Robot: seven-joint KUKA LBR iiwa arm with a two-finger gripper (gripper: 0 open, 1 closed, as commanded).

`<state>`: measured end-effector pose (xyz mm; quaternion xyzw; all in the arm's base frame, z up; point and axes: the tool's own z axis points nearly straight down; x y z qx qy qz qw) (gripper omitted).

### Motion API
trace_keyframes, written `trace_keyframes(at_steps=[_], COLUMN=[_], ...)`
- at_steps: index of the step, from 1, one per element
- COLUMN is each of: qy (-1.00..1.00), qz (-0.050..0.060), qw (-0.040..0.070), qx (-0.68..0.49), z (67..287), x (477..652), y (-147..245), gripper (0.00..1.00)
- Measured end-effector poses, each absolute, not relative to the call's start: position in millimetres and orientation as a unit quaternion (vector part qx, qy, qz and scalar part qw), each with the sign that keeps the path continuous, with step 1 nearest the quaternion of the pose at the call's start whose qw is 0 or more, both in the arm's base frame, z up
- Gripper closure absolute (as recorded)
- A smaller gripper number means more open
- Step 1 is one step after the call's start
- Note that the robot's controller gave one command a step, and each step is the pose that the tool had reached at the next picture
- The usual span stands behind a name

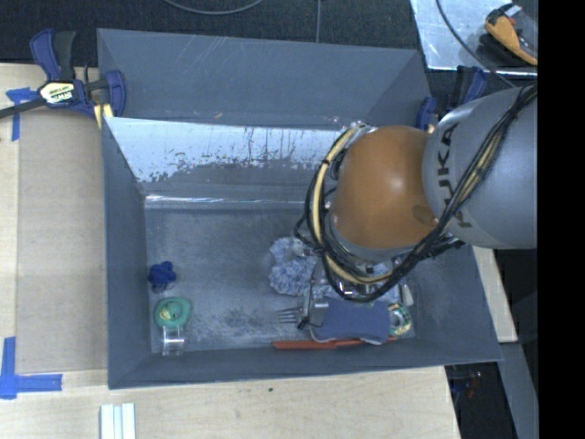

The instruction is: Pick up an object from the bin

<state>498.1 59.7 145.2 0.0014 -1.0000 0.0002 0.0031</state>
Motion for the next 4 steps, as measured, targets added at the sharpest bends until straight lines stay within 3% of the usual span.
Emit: trace_keyframes(at_steps=[1, 2, 3, 4], qy=[-1.0, -1.0, -0.999, -1.0], qz=[0.0, 0.0, 0.0, -0.001], qw=[-0.001, -0.004, -0.009, -0.008], qx=[0.0, -0.006, 0.03, 0.0], z=[150, 72, 71, 73], x=[500.1, 550.9, 565.9, 555.1], y=[59, 5, 6, 5], gripper=[0.0, 0.0, 0.0, 0.0])
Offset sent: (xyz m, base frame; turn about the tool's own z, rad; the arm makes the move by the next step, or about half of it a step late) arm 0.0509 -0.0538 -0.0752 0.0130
